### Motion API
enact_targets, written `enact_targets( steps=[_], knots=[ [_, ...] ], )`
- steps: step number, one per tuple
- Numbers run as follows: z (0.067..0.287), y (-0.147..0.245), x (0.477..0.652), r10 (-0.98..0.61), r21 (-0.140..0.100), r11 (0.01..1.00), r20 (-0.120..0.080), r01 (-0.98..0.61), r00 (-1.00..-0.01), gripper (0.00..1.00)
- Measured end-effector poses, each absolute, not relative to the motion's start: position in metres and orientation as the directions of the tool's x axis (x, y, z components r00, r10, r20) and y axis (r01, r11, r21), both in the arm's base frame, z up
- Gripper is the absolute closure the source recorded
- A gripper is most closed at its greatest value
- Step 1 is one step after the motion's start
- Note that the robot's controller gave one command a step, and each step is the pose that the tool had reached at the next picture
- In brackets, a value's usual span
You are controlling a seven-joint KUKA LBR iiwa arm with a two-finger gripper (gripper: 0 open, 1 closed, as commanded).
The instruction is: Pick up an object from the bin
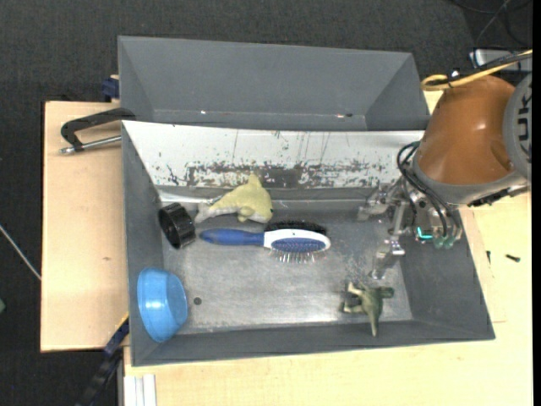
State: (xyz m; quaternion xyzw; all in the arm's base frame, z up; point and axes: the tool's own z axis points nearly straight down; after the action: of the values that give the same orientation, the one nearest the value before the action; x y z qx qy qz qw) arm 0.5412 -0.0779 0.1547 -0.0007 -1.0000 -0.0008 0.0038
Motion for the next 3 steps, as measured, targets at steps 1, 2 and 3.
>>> enact_targets(
  steps=[1, 2, 3],
  knots=[
    [0.072, 0.064, 0.576, -0.205, 0.001, 0.979, -0.007, -0.205, -0.979, 0.00],
    [0.103, 0.055, 0.576, -0.228, 0.000, 0.974, -0.010, -0.228, -0.974, 0.00],
    [0.121, 0.066, 0.579, -0.124, 0.002, 0.992, -0.008, -0.124, -0.992, 0.00]
  ],
)
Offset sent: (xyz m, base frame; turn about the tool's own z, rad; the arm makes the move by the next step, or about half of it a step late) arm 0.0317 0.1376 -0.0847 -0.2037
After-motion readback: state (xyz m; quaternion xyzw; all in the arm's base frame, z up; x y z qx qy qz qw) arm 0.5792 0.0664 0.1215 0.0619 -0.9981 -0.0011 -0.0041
